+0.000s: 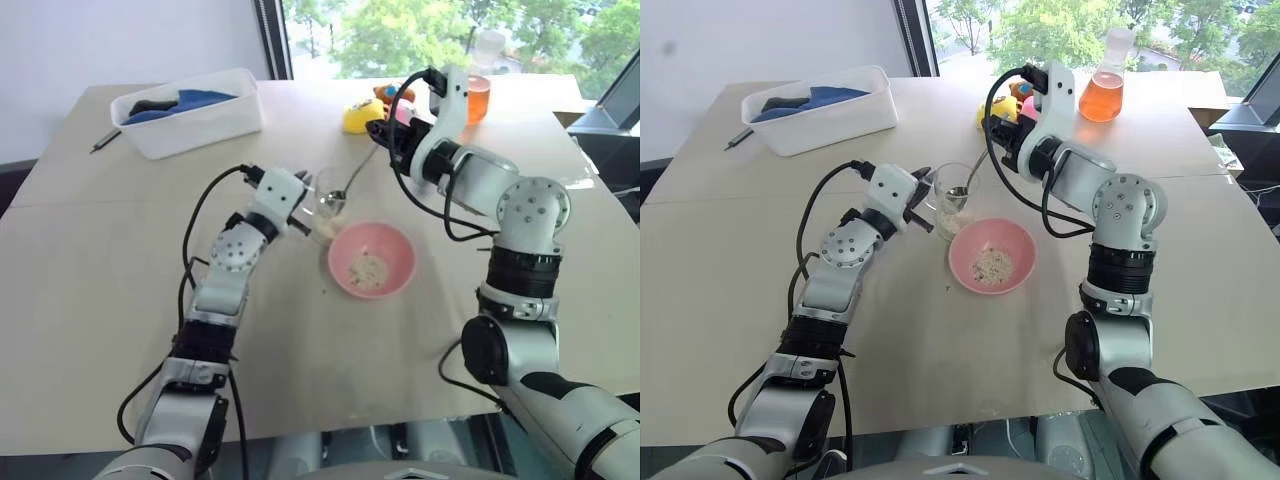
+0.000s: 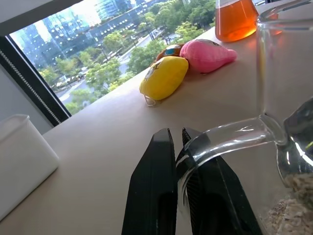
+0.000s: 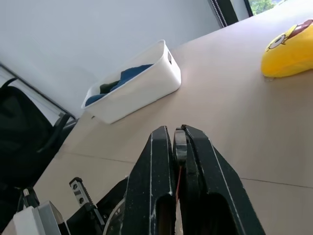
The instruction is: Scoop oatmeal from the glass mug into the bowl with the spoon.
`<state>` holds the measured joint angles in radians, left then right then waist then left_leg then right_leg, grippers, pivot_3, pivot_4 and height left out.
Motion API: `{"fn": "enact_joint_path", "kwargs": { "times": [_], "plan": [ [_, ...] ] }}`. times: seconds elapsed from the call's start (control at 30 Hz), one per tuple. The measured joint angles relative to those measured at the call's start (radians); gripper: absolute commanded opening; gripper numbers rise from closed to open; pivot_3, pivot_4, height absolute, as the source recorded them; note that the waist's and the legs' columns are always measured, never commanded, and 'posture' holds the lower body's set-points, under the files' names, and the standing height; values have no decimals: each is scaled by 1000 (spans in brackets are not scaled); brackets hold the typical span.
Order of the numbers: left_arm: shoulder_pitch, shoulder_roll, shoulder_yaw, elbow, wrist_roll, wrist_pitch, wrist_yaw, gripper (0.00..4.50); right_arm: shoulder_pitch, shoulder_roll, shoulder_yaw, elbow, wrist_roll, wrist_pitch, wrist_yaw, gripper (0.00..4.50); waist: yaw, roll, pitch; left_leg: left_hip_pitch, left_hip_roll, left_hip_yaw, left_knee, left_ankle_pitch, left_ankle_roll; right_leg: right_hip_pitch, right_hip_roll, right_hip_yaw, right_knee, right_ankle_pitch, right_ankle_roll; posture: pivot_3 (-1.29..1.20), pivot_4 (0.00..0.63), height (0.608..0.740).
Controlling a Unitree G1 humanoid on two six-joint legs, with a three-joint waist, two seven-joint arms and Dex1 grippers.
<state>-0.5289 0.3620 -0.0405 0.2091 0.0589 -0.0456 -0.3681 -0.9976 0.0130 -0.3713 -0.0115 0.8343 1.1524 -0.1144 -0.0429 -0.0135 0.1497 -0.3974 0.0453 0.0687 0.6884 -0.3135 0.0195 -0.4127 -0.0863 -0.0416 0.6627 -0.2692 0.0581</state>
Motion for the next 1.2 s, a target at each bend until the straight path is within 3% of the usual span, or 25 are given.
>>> {"fn": "enact_joint_path", "kwargs": {
  "times": [0.23,0.43,0.63,1.03,1.2],
  "plan": [
    [20,-45,31,29,-33,-29,22,203,-42,37,-197,35,190,66,-225,0,0,0,0,0,0,0,0,0,0,0,0,0,0,0,0,0,150,740],
    [23,-59,33,52,-42,-64,24,203,-49,38,-264,70,323,56,-372,0,-1,0,0,0,0,0,0,0,0,0,0,0,0,0,0,0,150,740],
    [23,-86,40,62,-55,-91,28,203,-49,31,-273,78,442,16,-484,0,-2,0,0,0,0,0,0,0,0,0,0,0,0,0,0,0,150,740],
    [21,-100,41,80,-64,-97,38,203,-21,-12,-213,78,598,-87,-512,0,-1,0,0,0,0,0,0,0,0,0,0,0,0,0,0,0,150,740],
    [20,-101,45,97,-67,-96,38,203,21,-90,-182,58,750,-104,-530,0,0,0,0,0,0,0,0,0,0,0,0,0,0,0,0,0,150,740]
  ]
}}
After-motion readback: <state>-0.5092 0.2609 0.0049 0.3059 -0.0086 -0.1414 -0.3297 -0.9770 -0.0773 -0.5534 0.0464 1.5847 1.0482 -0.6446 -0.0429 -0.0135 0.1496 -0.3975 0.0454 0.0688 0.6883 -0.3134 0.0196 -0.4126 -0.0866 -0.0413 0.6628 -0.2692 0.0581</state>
